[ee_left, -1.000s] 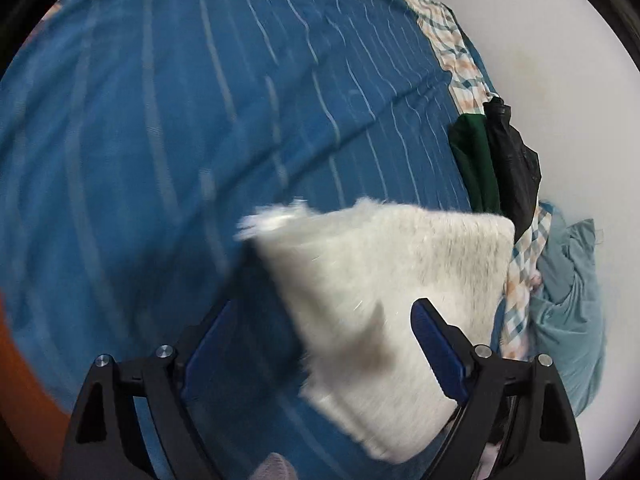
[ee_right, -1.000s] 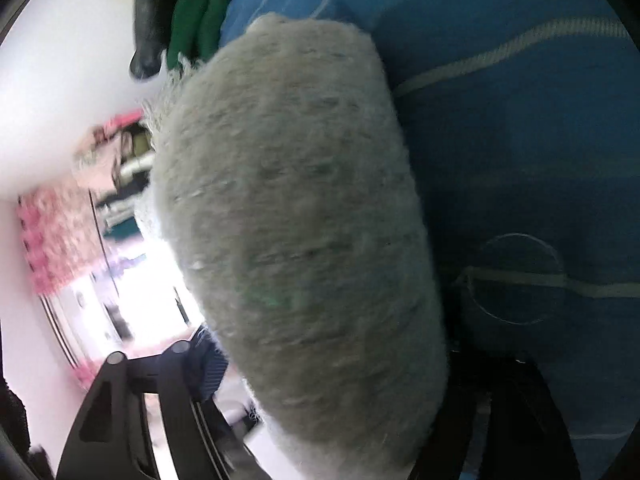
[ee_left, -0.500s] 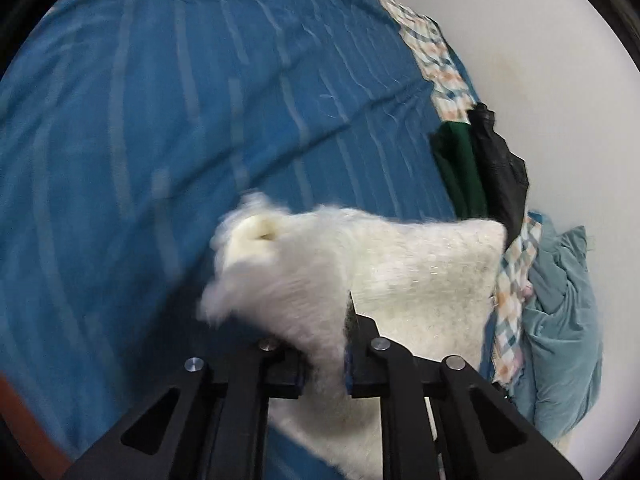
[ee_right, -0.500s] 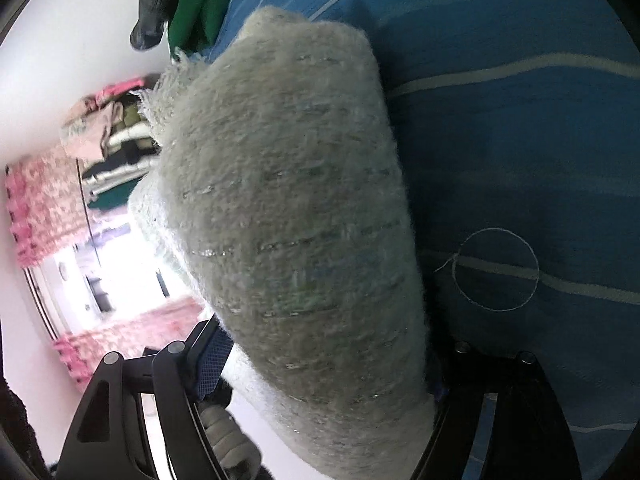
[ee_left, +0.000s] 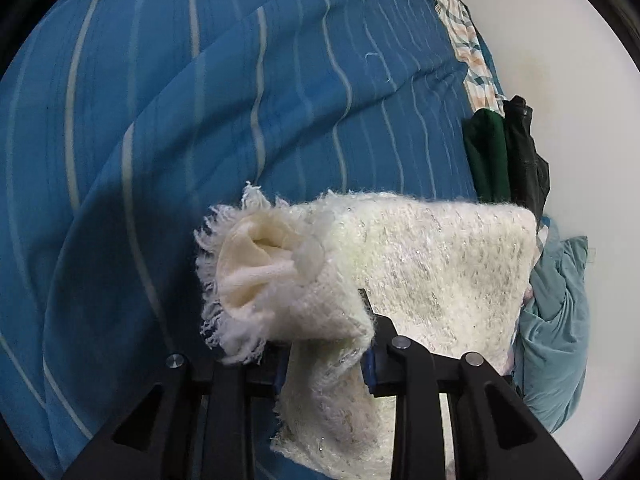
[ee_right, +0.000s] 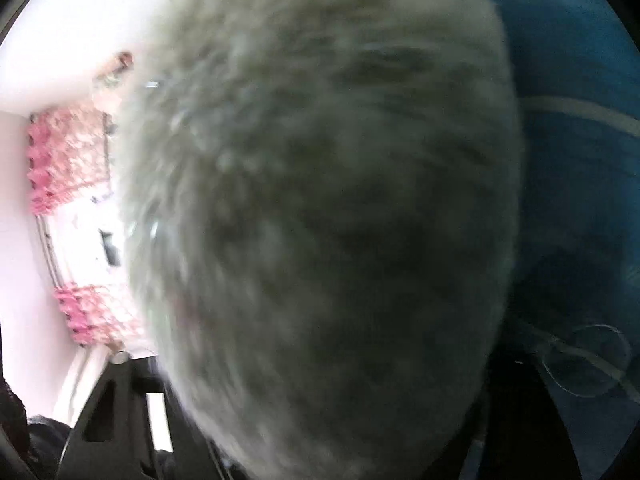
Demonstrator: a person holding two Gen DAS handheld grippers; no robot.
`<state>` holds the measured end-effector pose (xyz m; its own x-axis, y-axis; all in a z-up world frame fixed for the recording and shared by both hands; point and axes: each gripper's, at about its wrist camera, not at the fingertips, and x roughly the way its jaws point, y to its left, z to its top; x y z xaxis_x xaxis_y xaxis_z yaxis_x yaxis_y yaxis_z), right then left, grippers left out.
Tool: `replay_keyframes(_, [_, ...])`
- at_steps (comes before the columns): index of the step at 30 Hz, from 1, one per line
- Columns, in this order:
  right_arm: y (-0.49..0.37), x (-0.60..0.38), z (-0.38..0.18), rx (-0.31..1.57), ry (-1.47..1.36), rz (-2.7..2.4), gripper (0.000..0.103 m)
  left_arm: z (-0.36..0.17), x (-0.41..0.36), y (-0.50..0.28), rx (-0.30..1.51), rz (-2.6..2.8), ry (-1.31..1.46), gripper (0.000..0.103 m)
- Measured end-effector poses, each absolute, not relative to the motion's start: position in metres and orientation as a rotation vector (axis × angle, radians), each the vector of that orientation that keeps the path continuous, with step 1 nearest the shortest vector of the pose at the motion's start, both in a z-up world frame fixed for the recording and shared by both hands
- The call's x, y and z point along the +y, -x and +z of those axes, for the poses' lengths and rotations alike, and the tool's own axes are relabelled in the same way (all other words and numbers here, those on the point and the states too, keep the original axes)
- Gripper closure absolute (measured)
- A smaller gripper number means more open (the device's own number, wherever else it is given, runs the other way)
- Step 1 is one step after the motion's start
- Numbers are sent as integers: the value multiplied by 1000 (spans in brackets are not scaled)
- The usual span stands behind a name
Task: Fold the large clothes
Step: 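Carry the folded cardigan with both grippers toward the green garment stack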
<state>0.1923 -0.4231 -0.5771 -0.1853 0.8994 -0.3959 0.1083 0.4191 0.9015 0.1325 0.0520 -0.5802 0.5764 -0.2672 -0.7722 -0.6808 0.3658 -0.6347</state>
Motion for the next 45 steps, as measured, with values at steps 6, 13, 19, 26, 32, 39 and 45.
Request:
replay_keyframes(6, [-192, -426, -540, 1515, -1014, 928, 47, -560, 64, -141, 974, 264, 1180, 78])
replay_keyframes(13, [-229, -403, -473, 1398, -1026, 943, 47, -521, 93, -189, 948, 139, 1145, 78])
replay_keyframes(19, [-275, -392, -419, 1292, -1043, 903, 47, -470, 117, -261, 933, -2, 1071, 78])
replay_keyframes(26, [-351, -390, -358, 1190, -1034, 912, 48, -403, 128, -354, 878, -108, 967, 78])
replay_keyframes(32, [-462, -390, -328, 1172, -1010, 978, 48, -375, 130, -439, 807, -112, 960, 78])
replay_keyframes(39, [-584, -431, -381, 1279, -1016, 1017, 48, -408, 108, -538, 835, -111, 929, 78])
replay_keyframes(45, [-634, -471, -456, 1456, -994, 925, 42, -455, 78, -577, 934, -102, 878, 78])
